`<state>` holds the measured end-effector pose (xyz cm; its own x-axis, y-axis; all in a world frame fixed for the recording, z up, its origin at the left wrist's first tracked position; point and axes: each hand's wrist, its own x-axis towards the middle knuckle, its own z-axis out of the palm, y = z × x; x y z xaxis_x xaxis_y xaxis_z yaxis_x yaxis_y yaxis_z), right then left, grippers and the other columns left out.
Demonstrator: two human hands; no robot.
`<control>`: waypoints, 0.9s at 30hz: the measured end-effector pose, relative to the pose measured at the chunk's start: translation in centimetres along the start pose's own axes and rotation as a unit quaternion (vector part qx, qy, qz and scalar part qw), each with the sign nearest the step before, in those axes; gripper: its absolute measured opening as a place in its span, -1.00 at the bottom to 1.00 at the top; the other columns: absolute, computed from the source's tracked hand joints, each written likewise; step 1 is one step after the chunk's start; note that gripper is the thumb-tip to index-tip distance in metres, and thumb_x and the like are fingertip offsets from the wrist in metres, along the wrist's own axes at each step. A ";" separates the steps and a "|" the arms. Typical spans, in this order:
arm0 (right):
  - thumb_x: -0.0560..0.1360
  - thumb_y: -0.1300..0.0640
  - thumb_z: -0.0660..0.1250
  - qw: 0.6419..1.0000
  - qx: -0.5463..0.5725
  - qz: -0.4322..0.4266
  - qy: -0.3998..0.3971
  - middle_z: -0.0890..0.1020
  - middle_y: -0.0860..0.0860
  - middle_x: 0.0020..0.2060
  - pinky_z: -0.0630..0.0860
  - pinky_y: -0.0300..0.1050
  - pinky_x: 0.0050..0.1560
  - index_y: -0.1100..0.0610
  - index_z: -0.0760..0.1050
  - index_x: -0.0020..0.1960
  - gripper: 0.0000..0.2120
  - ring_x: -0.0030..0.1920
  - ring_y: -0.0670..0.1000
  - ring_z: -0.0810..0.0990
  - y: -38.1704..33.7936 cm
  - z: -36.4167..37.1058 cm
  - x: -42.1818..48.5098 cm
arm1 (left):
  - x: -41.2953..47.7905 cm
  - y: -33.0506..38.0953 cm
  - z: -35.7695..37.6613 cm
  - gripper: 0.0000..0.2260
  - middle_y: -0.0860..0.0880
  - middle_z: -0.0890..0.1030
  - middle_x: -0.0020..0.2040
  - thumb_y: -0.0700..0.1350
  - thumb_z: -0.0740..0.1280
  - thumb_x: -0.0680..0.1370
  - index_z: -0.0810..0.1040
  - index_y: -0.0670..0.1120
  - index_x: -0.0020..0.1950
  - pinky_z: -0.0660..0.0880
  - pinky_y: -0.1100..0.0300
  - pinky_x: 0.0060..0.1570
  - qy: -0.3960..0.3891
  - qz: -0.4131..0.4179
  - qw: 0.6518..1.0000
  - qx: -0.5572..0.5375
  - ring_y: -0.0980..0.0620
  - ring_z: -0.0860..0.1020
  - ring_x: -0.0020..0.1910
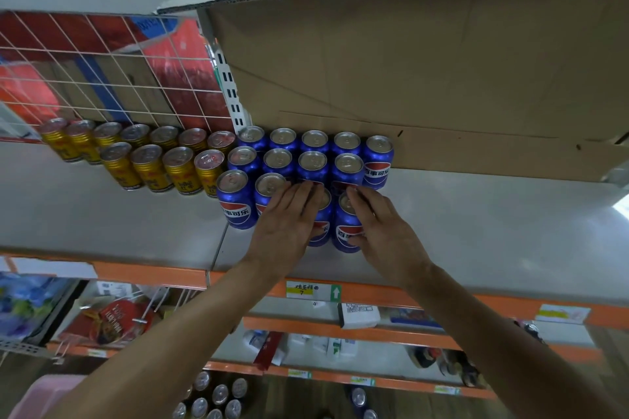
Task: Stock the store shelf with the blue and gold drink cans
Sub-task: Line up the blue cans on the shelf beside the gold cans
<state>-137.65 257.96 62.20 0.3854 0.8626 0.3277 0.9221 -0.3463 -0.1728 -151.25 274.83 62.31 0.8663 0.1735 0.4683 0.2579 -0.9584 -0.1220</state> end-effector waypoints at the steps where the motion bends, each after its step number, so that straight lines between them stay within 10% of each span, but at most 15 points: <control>1: 0.31 0.18 0.60 1.000 0.001 0.000 0.002 0.37 0.18 0.45 0.59 0.01 0.18 0.23 0.27 0.53 -0.12 0.36 0.18 0.45 -0.1 0.1 0.1 | 0.0 0.1 0.0 -0.36 -0.24 0.52 0.36 -0.03 0.57 0.43 0.47 -0.22 0.43 0.36 -0.08 0.44 0.006 -0.003 1.000 -0.001 -0.21 0.51 0.34; 27: 0.32 0.12 0.60 0.995 -0.063 0.074 0.039 0.43 0.17 0.39 0.54 -0.01 0.23 0.20 0.27 0.50 -0.15 0.33 0.14 0.46 -2.0 1.5 1.9 | 1.0 -1.6 1.2 -0.32 -0.20 0.44 0.43 -0.10 0.57 0.43 0.39 -0.15 0.49 0.37 -0.08 0.42 -0.043 -0.037 0.997 -0.051 -0.21 0.44 0.40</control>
<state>-138.83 260.90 61.76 0.5142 0.7691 0.3795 0.8504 -0.5147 -0.1091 -150.32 276.81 61.95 0.8812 0.2583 0.3960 0.2811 -0.9597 0.0006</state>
